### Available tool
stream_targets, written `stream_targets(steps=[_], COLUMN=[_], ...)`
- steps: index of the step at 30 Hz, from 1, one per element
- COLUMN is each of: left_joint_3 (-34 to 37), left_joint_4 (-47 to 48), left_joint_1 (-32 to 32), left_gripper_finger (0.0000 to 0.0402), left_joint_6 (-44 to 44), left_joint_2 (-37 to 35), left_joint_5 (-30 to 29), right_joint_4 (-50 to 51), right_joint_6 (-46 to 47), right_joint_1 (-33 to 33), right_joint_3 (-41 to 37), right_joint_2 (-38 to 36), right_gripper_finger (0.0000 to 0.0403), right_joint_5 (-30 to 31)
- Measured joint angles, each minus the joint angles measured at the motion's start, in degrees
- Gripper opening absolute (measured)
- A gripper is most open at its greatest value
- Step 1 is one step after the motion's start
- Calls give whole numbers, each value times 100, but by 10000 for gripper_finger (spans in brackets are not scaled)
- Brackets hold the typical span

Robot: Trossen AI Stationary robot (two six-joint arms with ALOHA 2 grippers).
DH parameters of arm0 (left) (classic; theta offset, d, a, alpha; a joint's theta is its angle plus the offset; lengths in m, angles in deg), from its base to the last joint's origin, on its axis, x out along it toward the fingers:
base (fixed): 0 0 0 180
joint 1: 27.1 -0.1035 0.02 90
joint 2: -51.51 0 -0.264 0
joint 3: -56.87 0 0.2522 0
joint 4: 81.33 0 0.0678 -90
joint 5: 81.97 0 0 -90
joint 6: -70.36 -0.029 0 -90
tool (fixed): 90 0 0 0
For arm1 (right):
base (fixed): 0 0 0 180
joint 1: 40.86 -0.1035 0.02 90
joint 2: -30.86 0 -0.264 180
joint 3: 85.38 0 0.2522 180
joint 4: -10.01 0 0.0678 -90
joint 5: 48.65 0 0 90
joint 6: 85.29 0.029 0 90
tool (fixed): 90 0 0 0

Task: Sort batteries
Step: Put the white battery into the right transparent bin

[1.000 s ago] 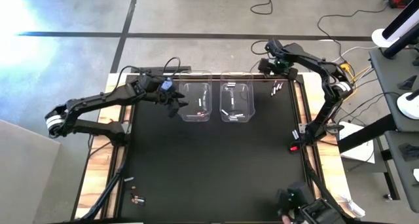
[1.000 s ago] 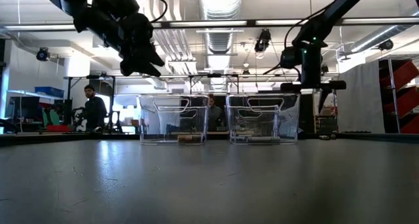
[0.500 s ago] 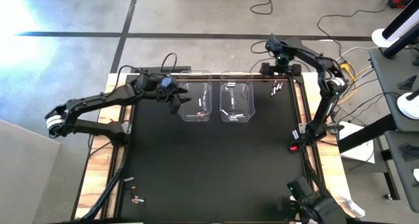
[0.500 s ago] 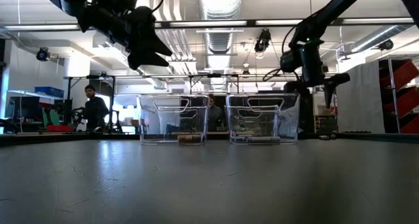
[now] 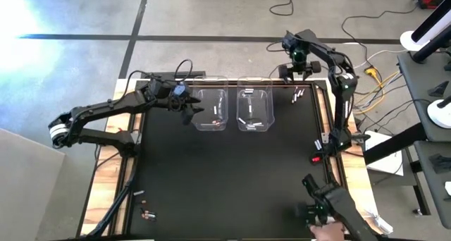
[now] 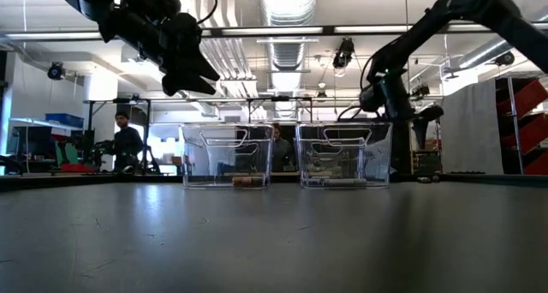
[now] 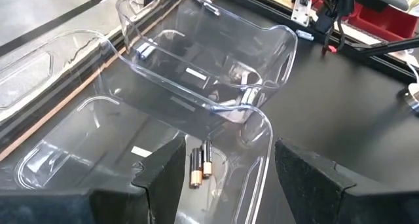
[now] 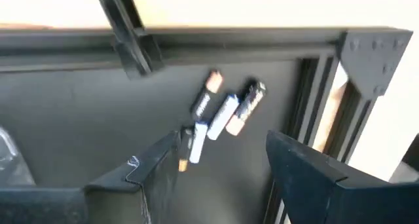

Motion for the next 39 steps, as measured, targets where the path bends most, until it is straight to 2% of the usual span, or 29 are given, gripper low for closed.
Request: stream_targets(steps=[7, 13, 18, 23, 29, 33, 39], left_joint_3=[2, 7, 5, -121, -195, -195, -195], left_joint_4=[-33, -29, -42, -85, -231, -236, -238], left_joint_1=[-7, -7, -11, -9, -9, -2, 56], left_gripper_finger=[213, 213, 213, 213, 213, 213, 213], left_joint_6=[-1, -2, 32, 52, 24, 22, 20], left_joint_2=[0, 0, 0, 0, 0, 0, 0], left_joint_5=[-51, -341, -560, -497, -497, -450, 156], right_joint_4=[719, 674, 668, 660, 683, 681, 701], right_joint_6=[-711, -1052, -1240, -1342, -1041, -689, 366], right_joint_1=[-2, 33, 66, -101, -702, -1289, -2521], right_joint_3=[1137, 1710, 1762, 1760, 1497, 837, -772], right_joint_2=[964, 1228, 1288, 639, -539, -1463, -3111], right_gripper_finger=[219, 219, 219, 219, 219, 219, 219], right_joint_5=[-46, -22, -40, 31, 311, 313, 318])
